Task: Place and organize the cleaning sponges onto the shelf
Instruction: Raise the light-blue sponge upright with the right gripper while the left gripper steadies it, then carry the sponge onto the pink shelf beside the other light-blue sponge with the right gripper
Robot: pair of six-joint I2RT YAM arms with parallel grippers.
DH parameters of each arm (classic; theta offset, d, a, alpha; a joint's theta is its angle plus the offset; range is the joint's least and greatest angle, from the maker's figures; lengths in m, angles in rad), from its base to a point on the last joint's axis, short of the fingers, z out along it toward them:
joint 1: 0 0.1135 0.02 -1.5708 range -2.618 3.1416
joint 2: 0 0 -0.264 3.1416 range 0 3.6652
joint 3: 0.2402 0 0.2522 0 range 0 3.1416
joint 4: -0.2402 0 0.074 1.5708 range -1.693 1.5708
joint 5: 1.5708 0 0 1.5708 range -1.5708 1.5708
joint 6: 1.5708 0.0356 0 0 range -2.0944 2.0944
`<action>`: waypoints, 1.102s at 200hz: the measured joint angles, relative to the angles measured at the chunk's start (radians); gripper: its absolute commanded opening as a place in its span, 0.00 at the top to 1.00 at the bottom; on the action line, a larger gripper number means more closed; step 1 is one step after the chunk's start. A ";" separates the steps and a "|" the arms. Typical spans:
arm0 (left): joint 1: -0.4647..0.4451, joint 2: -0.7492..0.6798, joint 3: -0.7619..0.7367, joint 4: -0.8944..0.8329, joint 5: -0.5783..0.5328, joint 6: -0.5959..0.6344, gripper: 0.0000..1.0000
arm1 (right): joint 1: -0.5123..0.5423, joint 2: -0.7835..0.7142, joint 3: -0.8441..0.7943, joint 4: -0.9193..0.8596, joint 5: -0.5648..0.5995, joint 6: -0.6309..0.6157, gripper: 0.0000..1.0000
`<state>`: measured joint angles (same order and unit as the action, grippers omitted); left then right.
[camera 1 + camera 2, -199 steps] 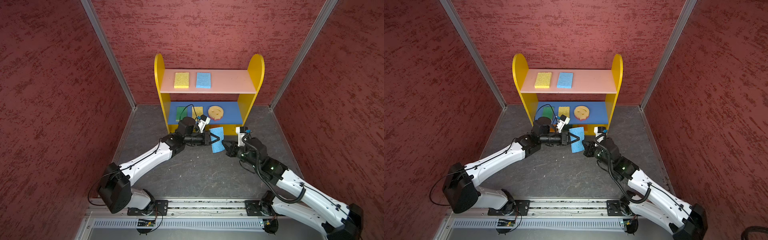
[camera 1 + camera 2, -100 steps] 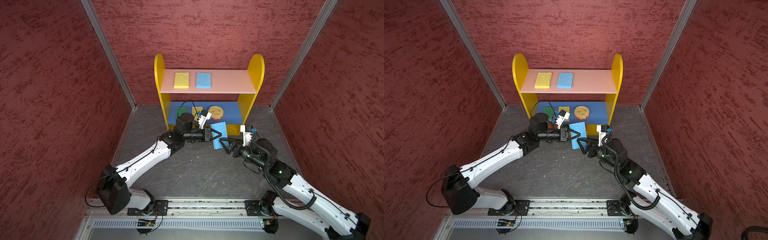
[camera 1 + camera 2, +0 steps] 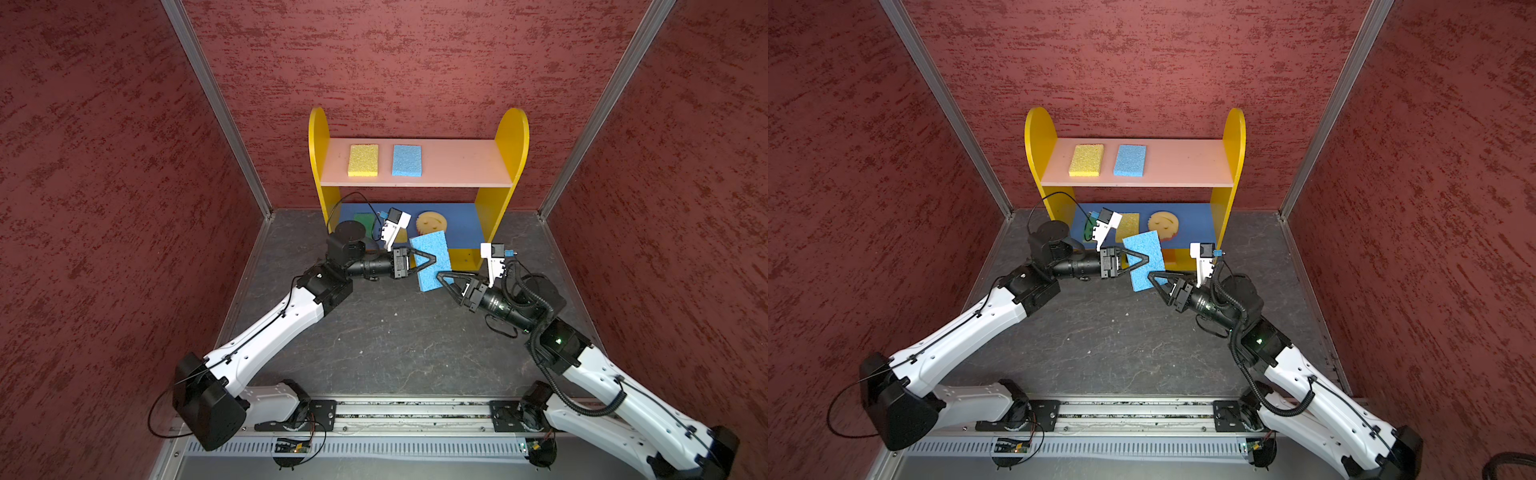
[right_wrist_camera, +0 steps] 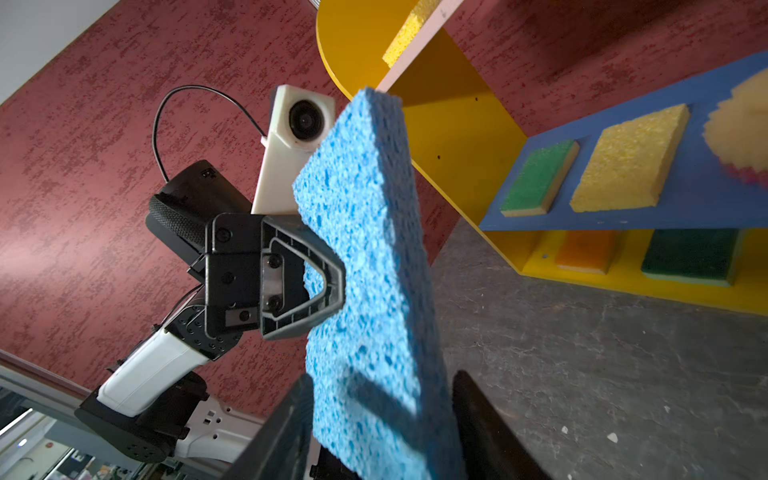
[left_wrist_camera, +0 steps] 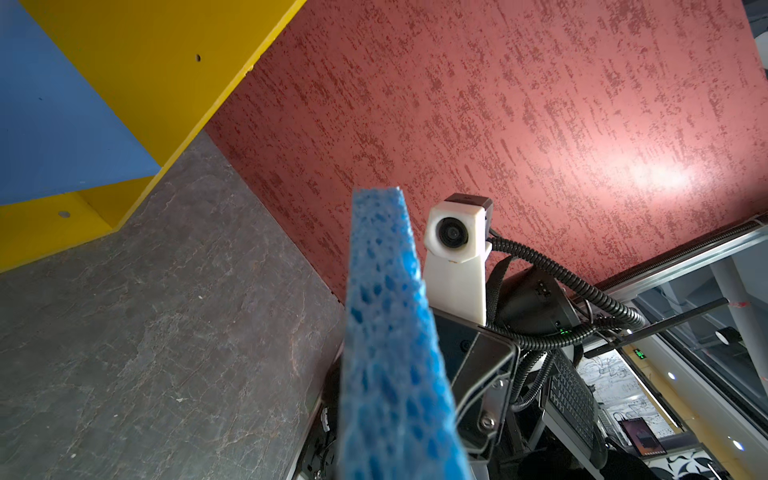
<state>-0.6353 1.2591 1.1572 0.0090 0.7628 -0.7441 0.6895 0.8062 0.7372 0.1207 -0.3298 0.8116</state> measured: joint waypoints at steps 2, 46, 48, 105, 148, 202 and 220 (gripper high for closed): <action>0.001 -0.002 0.000 0.000 0.000 0.000 1.00 | 0.000 0.001 0.000 0.003 -0.002 0.002 0.67; 0.020 -0.023 -0.002 -0.001 0.004 0.001 0.85 | -0.008 0.053 0.000 0.082 -0.057 0.056 1.00; 0.021 -0.023 -0.002 -0.001 0.005 0.002 0.80 | -0.008 0.056 0.001 0.085 -0.059 0.058 1.00; 0.081 -0.087 -0.007 -0.083 -0.003 0.039 0.00 | -0.018 0.108 0.102 -0.035 -0.032 0.030 1.00; 0.223 -0.252 -0.025 -0.158 -0.027 0.074 0.00 | -0.033 0.149 0.402 -0.298 0.200 -0.078 1.00; 0.405 -0.424 -0.028 -0.334 -0.063 0.143 0.00 | -0.114 0.318 0.732 -0.527 0.422 -0.154 1.00; 0.457 -0.465 -0.028 -0.388 -0.068 0.166 0.01 | -0.142 0.379 0.819 -0.572 0.430 -0.166 1.00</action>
<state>-0.1783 0.7944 1.1290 -0.3794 0.6952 -0.5785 0.5472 1.1854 1.5566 -0.4511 0.1001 0.6460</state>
